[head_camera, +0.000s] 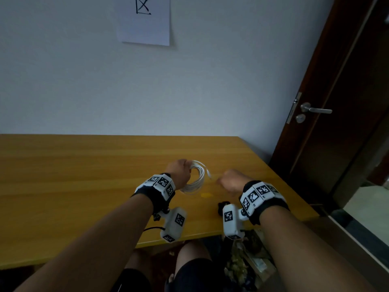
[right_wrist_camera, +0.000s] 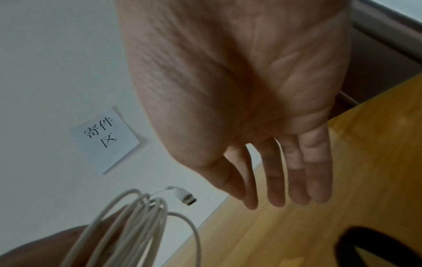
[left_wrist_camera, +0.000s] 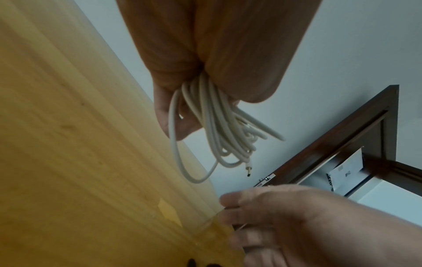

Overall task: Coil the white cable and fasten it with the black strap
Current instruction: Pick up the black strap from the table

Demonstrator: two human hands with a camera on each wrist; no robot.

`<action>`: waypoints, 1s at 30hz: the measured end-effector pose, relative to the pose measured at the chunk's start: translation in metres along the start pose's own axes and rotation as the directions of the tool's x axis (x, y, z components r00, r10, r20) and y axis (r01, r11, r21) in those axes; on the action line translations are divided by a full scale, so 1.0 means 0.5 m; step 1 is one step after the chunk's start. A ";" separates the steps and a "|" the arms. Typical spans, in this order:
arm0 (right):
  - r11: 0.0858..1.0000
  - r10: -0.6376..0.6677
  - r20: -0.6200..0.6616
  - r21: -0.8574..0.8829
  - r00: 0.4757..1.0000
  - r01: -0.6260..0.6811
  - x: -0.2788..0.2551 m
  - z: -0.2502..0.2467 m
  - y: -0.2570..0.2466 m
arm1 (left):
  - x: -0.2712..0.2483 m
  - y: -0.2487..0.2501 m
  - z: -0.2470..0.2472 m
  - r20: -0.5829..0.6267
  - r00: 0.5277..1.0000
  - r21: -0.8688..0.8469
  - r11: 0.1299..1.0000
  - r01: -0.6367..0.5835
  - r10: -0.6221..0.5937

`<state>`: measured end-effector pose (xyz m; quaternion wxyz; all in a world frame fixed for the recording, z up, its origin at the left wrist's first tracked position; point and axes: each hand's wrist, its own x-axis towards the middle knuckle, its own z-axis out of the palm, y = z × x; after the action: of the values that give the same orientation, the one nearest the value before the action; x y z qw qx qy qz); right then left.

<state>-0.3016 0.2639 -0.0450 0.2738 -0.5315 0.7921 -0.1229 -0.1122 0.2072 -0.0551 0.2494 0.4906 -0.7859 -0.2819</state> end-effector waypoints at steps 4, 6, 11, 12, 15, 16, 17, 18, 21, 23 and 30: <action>0.987 0.048 0.066 -0.154 0.997 -0.037 0.004 0.026 0.023 | -0.009 -0.014 0.003 0.010 1.000 -0.047 0.999 0.027 -0.026; 0.980 0.056 0.055 -0.196 0.997 -0.044 0.007 0.036 0.031 | -0.009 -0.019 0.003 0.018 0.999 -0.046 0.998 0.035 -0.034; 0.934 0.114 0.100 -0.350 0.988 -0.073 0.028 0.052 0.037 | 0.010 -0.041 0.001 0.020 0.998 -0.067 0.996 0.059 -0.058; 0.936 0.100 0.095 -0.347 0.990 -0.061 0.027 0.052 0.038 | 0.011 -0.042 0.001 0.018 0.998 -0.065 0.996 0.059 -0.058; 0.964 0.059 0.101 -0.264 0.993 -0.031 0.033 0.045 0.022 | 0.025 -0.049 0.002 0.015 0.998 -0.068 0.996 0.060 -0.059; 0.977 0.038 0.092 -0.212 0.995 -0.017 0.031 0.039 0.009 | 0.030 -0.053 0.001 0.014 0.998 -0.066 0.996 0.061 -0.060; 0.988 0.003 0.074 -0.153 0.997 0.008 0.035 0.033 -0.005 | 0.036 -0.059 -0.002 0.011 0.998 -0.065 0.996 0.066 -0.065; 0.996 -0.040 0.040 -0.081 0.998 0.043 0.039 0.028 -0.017 | 0.042 -0.065 -0.005 0.005 0.998 -0.070 0.995 0.069 -0.069; 0.985 -0.137 -0.082 0.098 0.987 0.144 0.075 0.024 -0.067 | 0.072 -0.100 -0.036 -0.043 0.993 -0.070 0.992 0.104 -0.107; 0.966 -0.177 -0.154 0.159 0.972 0.201 0.102 0.027 -0.101 | 0.091 -0.125 -0.060 -0.091 0.988 -0.066 0.990 0.123 -0.128; 0.827 -0.184 -0.256 0.482 0.949 0.291 0.227 0.069 -0.222 | 0.180 -0.222 -0.149 -0.198 0.959 -0.070 0.979 0.192 -0.203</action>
<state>-0.2286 0.1189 -0.0537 0.3076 -0.5189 0.6810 -0.4151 -0.0280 0.0707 -0.0678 0.3116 0.5865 -0.6960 -0.2730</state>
